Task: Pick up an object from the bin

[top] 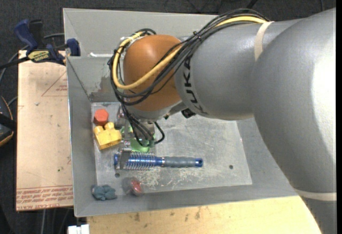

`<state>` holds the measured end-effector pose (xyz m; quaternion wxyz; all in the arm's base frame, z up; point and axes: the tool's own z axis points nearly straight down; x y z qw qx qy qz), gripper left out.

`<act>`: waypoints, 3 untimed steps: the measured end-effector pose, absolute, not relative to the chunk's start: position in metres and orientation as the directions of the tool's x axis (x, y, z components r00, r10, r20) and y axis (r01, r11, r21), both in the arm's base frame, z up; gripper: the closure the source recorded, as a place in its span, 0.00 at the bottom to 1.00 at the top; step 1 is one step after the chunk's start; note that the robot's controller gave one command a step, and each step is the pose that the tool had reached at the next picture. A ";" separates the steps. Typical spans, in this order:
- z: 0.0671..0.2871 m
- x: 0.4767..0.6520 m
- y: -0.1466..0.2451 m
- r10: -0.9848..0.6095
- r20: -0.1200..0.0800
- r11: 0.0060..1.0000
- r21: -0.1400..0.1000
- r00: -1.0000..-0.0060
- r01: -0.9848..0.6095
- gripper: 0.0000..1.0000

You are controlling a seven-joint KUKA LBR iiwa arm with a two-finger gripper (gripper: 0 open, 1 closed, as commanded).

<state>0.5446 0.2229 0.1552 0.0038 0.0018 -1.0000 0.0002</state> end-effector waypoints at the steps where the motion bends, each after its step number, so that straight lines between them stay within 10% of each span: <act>1: 0.086 0.538 0.168 0.042 -0.013 0.999 0.008 -0.999 0.042 0.00; 3: 0.099 0.532 0.147 0.147 0.000 0.989 0.001 -0.989 0.147 0.00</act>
Offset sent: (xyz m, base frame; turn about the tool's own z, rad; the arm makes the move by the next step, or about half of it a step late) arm -0.0125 -0.0662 -0.0852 0.0501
